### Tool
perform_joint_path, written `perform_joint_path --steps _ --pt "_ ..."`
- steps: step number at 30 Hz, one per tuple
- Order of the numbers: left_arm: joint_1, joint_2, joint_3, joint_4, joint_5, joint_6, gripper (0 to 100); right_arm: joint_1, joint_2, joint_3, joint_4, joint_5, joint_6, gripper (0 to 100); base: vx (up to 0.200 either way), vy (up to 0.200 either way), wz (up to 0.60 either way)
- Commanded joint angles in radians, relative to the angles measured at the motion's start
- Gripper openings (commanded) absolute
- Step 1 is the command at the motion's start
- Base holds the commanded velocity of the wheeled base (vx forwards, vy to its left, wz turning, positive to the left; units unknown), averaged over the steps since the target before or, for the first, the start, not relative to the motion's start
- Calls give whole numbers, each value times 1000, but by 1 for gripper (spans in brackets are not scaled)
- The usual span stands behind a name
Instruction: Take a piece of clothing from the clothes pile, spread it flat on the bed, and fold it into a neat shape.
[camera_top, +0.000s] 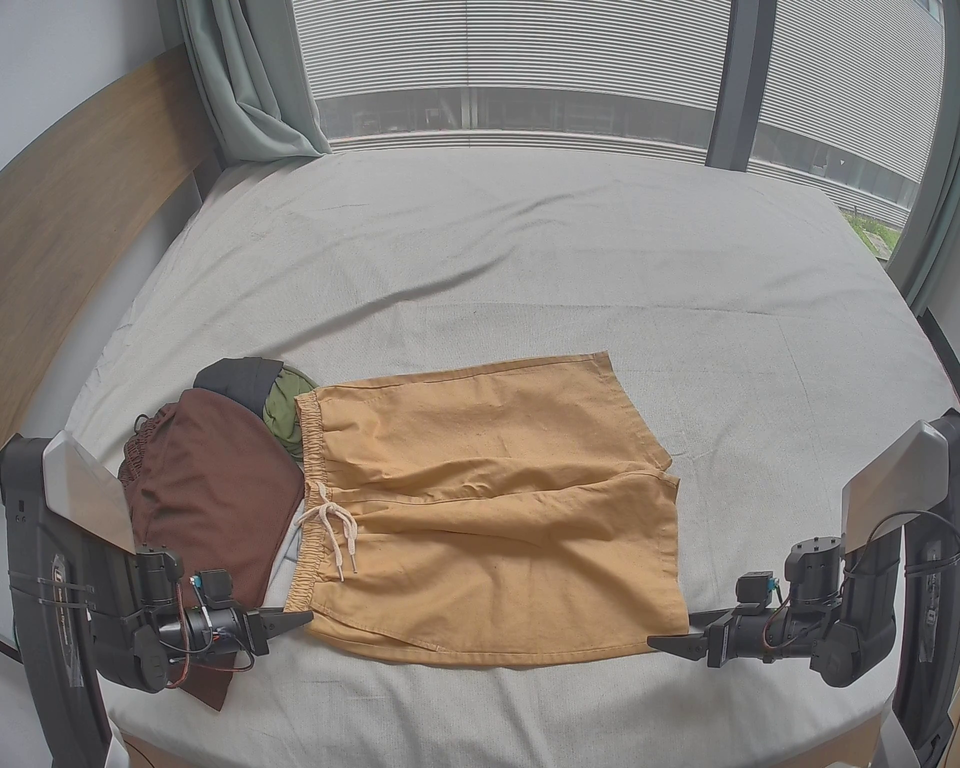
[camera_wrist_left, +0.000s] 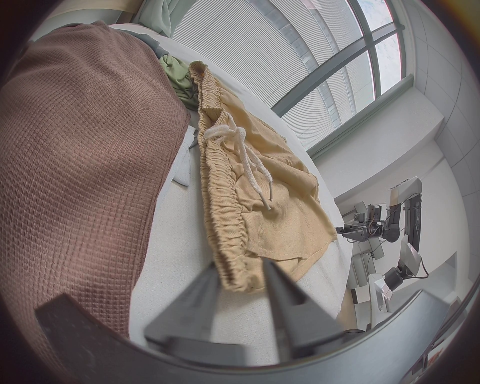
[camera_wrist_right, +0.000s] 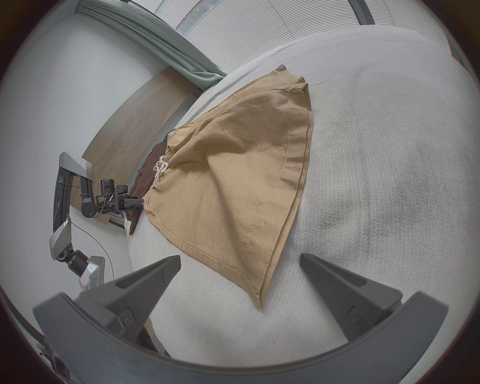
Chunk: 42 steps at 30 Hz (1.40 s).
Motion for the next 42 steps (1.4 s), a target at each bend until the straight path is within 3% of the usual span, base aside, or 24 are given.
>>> perform_joint_path --steps 1,14,15,34,42 --pt "-1 11 -1 -1 -1 2 0 3 1 -3 -1 3 1 100 0 0 0" --pt "1 14 -9 -1 -3 4 0 11 4 -3 -1 6 1 100 0 0 0" --pt "1 14 -9 -1 -3 4 0 11 4 -2 1 6 1 0 0 0 0" --pt "5 -9 6 -1 -6 -4 0 3 41 12 1 3 -39 0 0 0 0" --pt "35 -56 74 1 -107 -36 0 7 23 53 1 4 -45 0 0 0 0"
